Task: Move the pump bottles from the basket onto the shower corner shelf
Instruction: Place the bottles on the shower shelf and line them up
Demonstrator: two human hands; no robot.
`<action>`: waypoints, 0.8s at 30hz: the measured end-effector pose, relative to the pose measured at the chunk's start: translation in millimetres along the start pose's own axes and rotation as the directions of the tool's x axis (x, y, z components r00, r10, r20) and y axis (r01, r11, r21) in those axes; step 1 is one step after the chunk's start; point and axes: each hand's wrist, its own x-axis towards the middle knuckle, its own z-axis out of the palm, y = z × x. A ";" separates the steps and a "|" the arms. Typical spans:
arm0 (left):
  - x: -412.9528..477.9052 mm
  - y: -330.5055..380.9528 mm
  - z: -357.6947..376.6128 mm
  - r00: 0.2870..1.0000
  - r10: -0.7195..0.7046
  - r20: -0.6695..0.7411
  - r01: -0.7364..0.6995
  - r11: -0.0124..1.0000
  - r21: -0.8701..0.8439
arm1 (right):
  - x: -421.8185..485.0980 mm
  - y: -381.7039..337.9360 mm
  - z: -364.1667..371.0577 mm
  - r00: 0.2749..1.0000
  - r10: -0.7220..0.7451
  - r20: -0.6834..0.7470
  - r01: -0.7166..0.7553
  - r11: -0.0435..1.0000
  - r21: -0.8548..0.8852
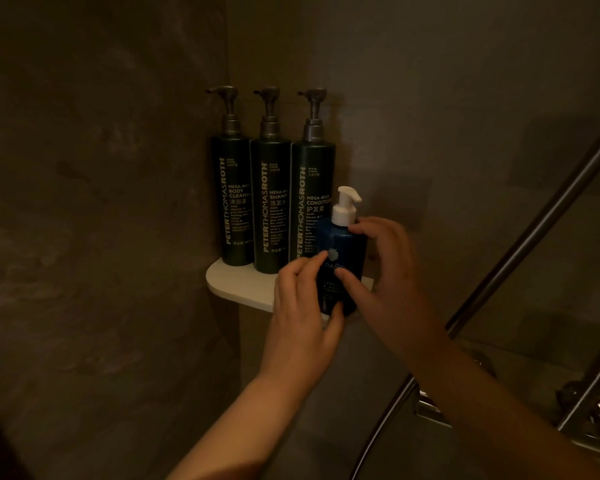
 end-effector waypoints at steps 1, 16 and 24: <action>1.0 -0.1 0.4 1.000 0.004 0.004 -0.004 1.000 -0.003 | -0.5 0.4 0.2 1.000 0.002 -0.009 -0.002 1.000 -0.011; 4.7 2.9 11.6 0.966 0.051 0.254 -0.075 0.993 0.086 | 14.6 28.4 -3.6 0.997 0.073 -0.024 -0.074 0.997 -0.028; 6.1 -0.2 9.8 0.952 0.024 0.305 -0.082 0.981 0.178 | 16.9 31.2 1.1 0.997 0.062 -0.038 -0.061 0.998 0.020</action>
